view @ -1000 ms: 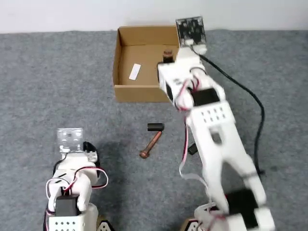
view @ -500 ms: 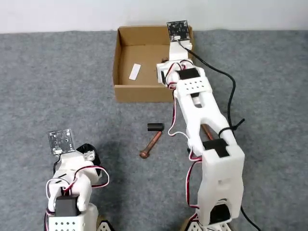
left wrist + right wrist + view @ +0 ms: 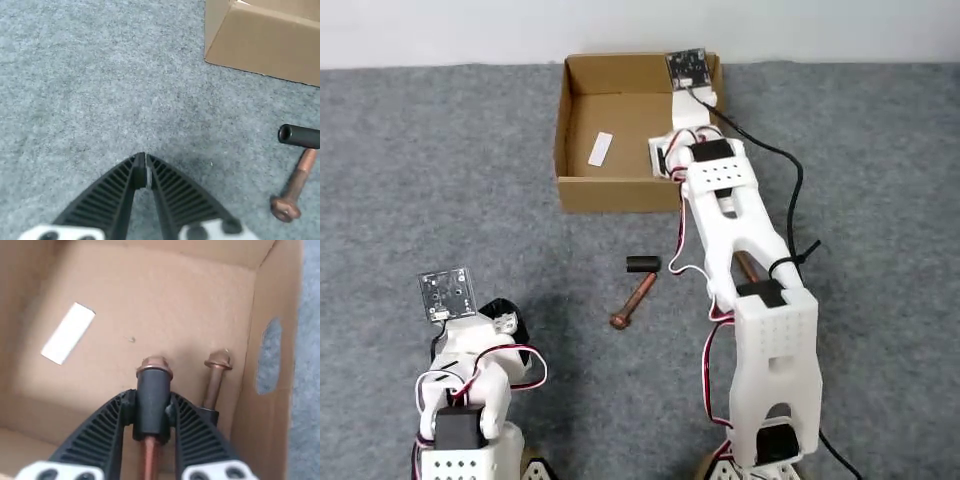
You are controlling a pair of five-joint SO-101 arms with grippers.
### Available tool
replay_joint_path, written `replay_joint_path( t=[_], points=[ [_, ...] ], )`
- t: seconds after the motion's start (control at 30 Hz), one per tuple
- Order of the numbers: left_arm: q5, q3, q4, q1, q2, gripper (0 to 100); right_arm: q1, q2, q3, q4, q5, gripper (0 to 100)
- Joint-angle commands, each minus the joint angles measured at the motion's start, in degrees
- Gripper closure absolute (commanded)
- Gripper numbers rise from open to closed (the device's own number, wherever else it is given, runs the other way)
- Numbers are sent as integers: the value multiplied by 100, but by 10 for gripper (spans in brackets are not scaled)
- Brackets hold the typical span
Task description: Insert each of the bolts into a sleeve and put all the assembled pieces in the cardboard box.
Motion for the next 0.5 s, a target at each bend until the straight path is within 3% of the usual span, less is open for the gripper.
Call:
replay_joint_path(
  t=[0.0, 0.17, 0.47],
  points=[
    [44, -13, 18, 9, -35, 994, 207, 13, -334, 84, 220, 953],
    [35, -13, 18, 0, -35, 994, 207, -4, -387, 664, 193, 796],
    [35, -13, 18, -18, -35, 994, 119, -541, -1363, 1868, 211, 967]
  ],
)
